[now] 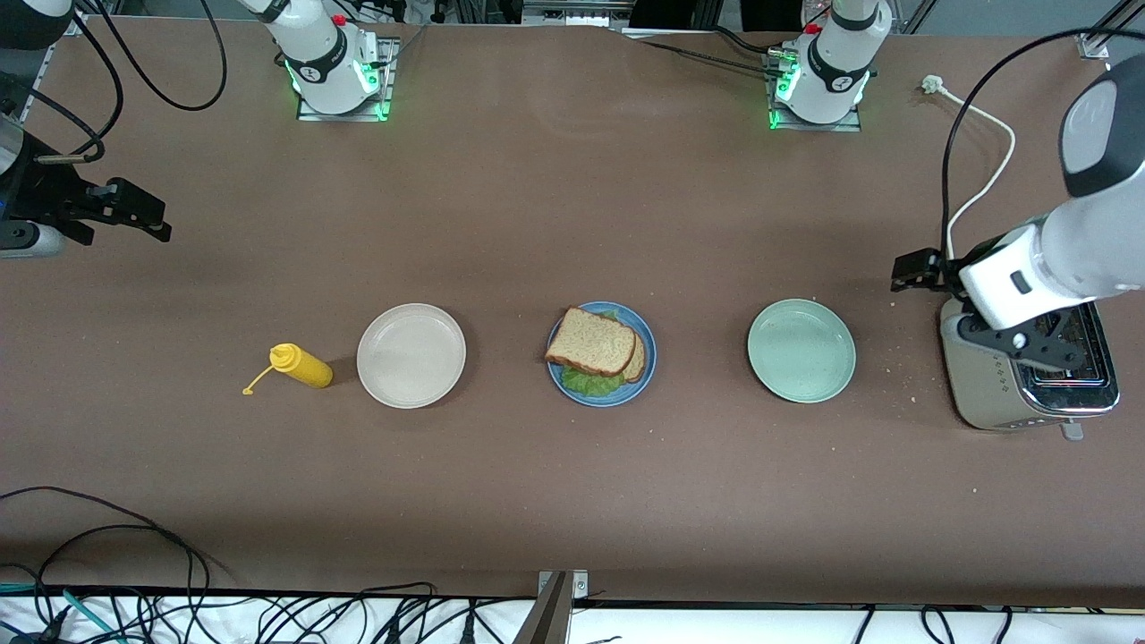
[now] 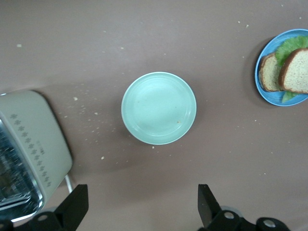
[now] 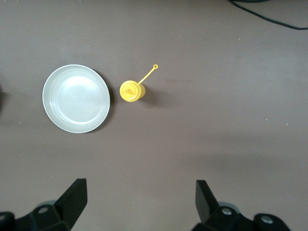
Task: Make sandwich in blue plate with both arms
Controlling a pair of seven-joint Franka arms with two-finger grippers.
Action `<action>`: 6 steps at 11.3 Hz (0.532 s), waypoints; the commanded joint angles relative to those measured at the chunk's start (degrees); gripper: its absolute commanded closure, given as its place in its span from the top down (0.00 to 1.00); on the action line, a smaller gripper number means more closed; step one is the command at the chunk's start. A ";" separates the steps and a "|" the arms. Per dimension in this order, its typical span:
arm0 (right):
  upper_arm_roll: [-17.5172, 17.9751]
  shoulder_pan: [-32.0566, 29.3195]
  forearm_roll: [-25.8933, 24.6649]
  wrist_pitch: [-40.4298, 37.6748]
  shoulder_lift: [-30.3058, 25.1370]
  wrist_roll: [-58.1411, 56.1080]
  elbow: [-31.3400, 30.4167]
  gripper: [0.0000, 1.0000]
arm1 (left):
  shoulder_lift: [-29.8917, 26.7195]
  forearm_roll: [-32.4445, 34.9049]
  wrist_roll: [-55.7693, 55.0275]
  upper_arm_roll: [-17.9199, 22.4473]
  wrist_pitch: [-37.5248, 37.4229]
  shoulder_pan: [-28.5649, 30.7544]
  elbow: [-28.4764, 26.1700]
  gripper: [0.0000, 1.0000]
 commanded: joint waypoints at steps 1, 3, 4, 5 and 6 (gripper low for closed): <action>-0.47 -0.08 -0.29 0.01 0.01 -0.15 0.46 1.00 | -5.77 2.34 -2.08 -0.01 -2.04 0.17 -2.68 1.00; -1.09 -0.17 -0.55 0.01 0.27 -0.15 0.46 1.00 | -11.36 1.56 -2.60 1.65 1.53 -0.96 -10.01 1.00; -1.18 -0.17 -0.64 0.01 0.44 -0.15 0.46 1.00 | -15.84 -0.45 -2.34 4.35 8.17 -1.06 -17.81 1.00; -1.18 -0.17 -0.64 0.01 0.45 -0.15 0.46 1.00 | -17.71 -0.73 -2.69 6.64 10.85 -3.06 -20.67 1.00; -1.26 -0.17 -0.64 0.10 0.45 -0.15 0.46 1.00 | -17.91 -0.64 -2.61 8.49 10.87 -4.47 -21.22 1.00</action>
